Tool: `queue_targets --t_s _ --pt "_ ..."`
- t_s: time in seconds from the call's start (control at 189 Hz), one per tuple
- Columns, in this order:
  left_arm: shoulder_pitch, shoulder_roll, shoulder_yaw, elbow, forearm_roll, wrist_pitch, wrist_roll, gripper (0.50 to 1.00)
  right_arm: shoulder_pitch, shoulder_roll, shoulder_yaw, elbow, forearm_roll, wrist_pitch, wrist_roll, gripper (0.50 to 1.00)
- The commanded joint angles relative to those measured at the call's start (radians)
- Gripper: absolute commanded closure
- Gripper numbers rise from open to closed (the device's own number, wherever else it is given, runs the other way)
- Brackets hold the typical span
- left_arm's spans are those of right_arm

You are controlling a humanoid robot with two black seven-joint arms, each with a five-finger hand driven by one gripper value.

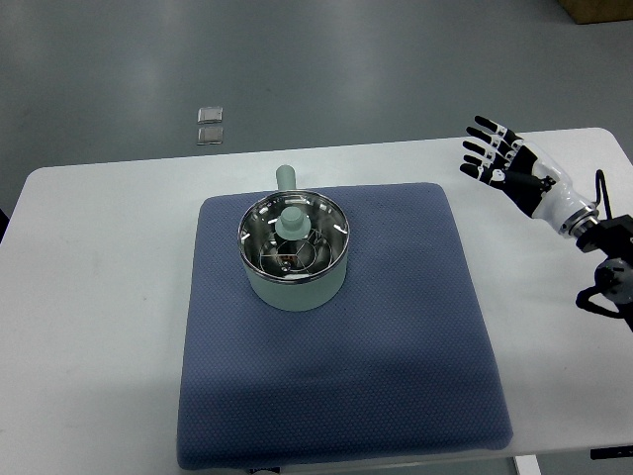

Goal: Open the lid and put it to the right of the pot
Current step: 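Swing the right hand over the saucepan toward the lid's green knob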

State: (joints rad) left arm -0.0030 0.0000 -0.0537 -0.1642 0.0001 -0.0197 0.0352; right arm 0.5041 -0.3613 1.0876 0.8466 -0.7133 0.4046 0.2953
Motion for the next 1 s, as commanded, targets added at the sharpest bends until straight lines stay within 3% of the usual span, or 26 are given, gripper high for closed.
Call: queue_targets --t_s 0.0,0.08,0.085,0.223,0.323,0.376,0.382,0.424,0.514,0.52,0.594,0.657,0.663,0.721,0.769,0.774,0.785,0.997 --pt "0.000 0.000 0.000 0.000 0.000 0.000 0.000 0.500 0.126 -0.111 -0.181 0.020 0.000 0.002 0.028 0.581" --pt "0.000 0.000 0.000 0.000 0.000 0.001 0.000 0.500 0.172 -0.143 -0.247 0.032 0.000 0.000 0.041 0.581" --pt "0.000 0.000 0.000 0.000 0.000 0.000 0.000 0.500 0.253 -0.189 -0.358 0.055 0.000 0.000 0.060 0.583" --pt "0.000 0.000 0.000 0.000 0.000 0.001 0.000 0.500 0.482 -0.266 -0.633 0.135 -0.001 -0.010 0.076 0.587" --pt "0.000 0.000 0.000 0.000 0.000 0.000 0.000 0.500 0.649 -0.291 -0.819 0.193 -0.001 -0.047 0.076 0.591" --pt "0.000 0.000 0.000 0.000 0.000 0.000 0.000 0.500 0.649 -0.291 -0.819 0.193 -0.001 -0.047 0.076 0.591" --pt "0.000 0.000 0.000 0.000 0.000 0.000 0.000 0.500 0.735 -0.292 -0.916 0.216 -0.006 -0.071 0.076 0.595" --pt "0.000 0.000 0.000 0.000 0.000 0.000 0.000 0.500 0.803 -0.285 -0.983 0.232 -0.017 -0.085 0.076 0.599" --pt "0.000 0.000 0.000 0.000 0.000 0.001 0.000 0.500 0.857 -0.278 -1.039 0.246 -0.018 -0.092 0.074 0.603" --pt "0.000 0.000 0.000 0.000 0.000 0.000 0.000 0.500 0.911 -0.253 -1.098 0.252 -0.020 -0.093 0.071 0.617" --pt "0.000 0.000 0.000 0.000 0.000 0.000 0.000 0.500 1.001 -0.196 -1.193 0.252 -0.037 -0.107 0.071 0.634" --pt "0.000 0.000 0.000 0.000 0.000 0.000 0.000 0.500 1.012 -0.189 -1.206 0.252 -0.041 -0.112 0.071 0.636" --pt "0.000 0.000 0.000 0.000 0.000 0.000 0.000 0.500 1.063 -0.159 -1.282 0.252 -0.060 -0.145 0.071 0.656" --pt "0.000 0.000 0.000 0.000 0.000 0.000 0.000 0.500 1.116 -0.114 -1.368 0.252 -0.077 -0.190 0.071 0.670" --pt "0.000 0.000 0.000 0.000 0.000 0.000 0.000 0.500 1.116 -0.114 -1.368 0.252 -0.077 -0.190 0.071 0.671" --pt "0.000 0.000 0.000 0.000 0.000 0.000 0.000 0.500 1.160 -0.066 -1.443 0.250 -0.087 -0.232 0.071 0.681" --pt "0.000 0.000 0.000 0.000 0.000 0.000 0.000 0.500 1.168 -0.055 -1.459 0.252 -0.087 -0.240 0.071 0.683" --pt "0.000 0.000 0.000 0.000 0.000 0.000 0.000 0.500 1.217 0.064 -1.557 0.250 -0.121 -0.291 0.048 0.701"
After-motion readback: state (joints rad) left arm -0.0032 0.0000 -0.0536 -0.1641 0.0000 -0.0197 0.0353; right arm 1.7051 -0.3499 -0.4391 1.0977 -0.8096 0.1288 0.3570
